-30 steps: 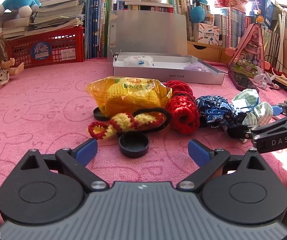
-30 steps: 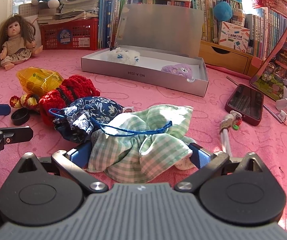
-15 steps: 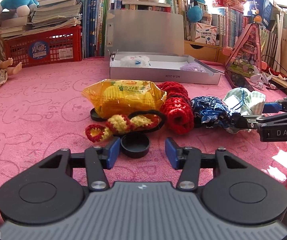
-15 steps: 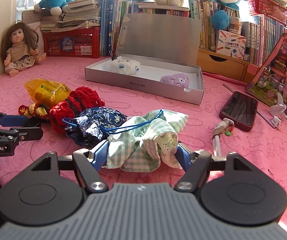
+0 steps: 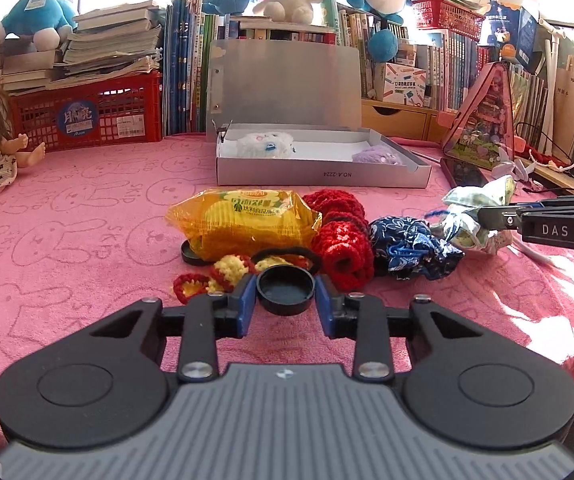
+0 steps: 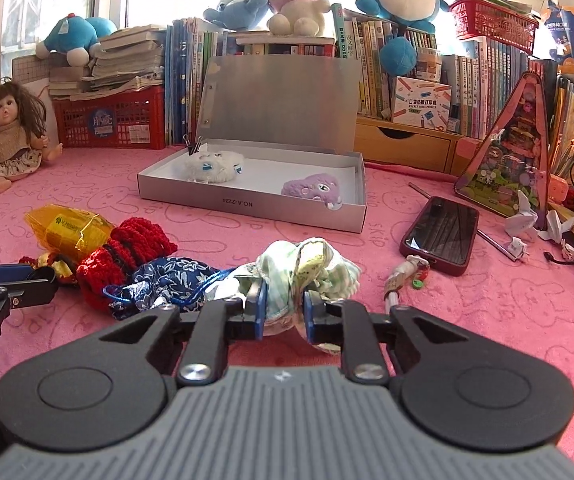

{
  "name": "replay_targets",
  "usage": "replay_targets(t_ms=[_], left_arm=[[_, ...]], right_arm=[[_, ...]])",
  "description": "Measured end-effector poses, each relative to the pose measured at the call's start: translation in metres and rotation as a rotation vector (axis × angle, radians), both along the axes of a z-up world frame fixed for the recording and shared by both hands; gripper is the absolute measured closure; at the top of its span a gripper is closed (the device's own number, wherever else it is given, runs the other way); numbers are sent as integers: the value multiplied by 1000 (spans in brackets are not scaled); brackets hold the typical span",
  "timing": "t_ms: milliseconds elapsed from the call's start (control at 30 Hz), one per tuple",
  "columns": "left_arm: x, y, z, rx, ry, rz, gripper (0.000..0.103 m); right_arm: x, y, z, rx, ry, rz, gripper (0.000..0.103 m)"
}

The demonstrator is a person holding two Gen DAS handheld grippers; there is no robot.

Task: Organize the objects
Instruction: 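Close left tool on the black round lid while right tool closes on the green checkered cloth, then carry the lid with left tool into the white box while right tool carries the cloth there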

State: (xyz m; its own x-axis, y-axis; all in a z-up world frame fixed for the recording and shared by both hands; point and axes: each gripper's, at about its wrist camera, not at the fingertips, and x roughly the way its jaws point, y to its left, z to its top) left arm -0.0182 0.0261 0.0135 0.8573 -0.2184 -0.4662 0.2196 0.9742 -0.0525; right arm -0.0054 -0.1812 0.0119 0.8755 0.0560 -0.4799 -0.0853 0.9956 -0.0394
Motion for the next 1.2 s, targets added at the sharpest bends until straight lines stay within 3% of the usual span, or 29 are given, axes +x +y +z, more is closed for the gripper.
replay_targets(t_ms=[500,933,1200], left_arm=[[10,3,33,-39,-44,-19,65],[53,2,58,-74,-62,-36,65],[100,-3,80,-75,-92,-61,65]], right_arm=[[5,-14,21,30,-56,-32,82],[31,-20,35,69,-66,-22,82],[75,-31,49,100,-43,-11,81]])
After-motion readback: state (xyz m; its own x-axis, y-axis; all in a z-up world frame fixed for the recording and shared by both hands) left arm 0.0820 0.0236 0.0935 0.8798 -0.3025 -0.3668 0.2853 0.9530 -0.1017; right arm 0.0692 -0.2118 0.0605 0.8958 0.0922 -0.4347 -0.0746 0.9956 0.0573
